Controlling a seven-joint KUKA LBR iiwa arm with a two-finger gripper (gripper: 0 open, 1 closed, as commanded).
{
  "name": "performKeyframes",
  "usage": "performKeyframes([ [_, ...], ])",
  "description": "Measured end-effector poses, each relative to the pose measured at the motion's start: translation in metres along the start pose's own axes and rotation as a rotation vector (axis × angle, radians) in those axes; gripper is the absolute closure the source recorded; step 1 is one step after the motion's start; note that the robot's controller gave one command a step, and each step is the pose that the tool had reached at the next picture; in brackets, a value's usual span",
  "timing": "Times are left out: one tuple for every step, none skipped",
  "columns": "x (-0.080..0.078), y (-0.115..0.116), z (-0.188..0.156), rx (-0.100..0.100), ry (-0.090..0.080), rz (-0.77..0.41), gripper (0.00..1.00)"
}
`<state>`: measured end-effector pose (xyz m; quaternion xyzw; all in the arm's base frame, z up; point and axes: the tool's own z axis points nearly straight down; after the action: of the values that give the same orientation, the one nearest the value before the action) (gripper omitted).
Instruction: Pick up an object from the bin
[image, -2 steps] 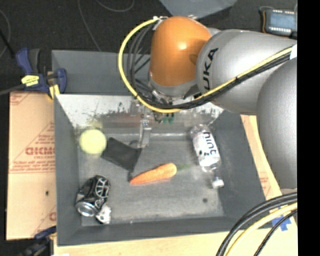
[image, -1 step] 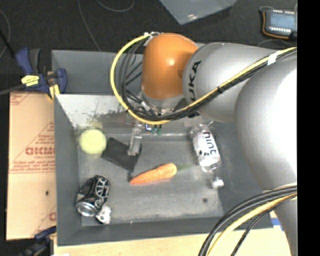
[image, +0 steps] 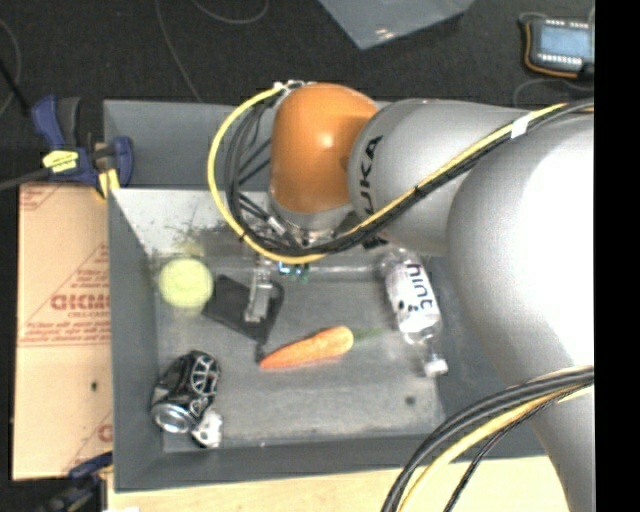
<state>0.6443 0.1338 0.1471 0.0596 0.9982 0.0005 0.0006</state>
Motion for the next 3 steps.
performKeyframes([
  [0.004, 0.002, 0.001, -0.003, -0.006, 0.112, 0.0],
  [0.012, -0.013, 0.071, -0.001, -0.007, 0.065, 0.0],
  [0.015, -0.013, 0.082, -0.005, -0.011, 0.273, 1.0],
])
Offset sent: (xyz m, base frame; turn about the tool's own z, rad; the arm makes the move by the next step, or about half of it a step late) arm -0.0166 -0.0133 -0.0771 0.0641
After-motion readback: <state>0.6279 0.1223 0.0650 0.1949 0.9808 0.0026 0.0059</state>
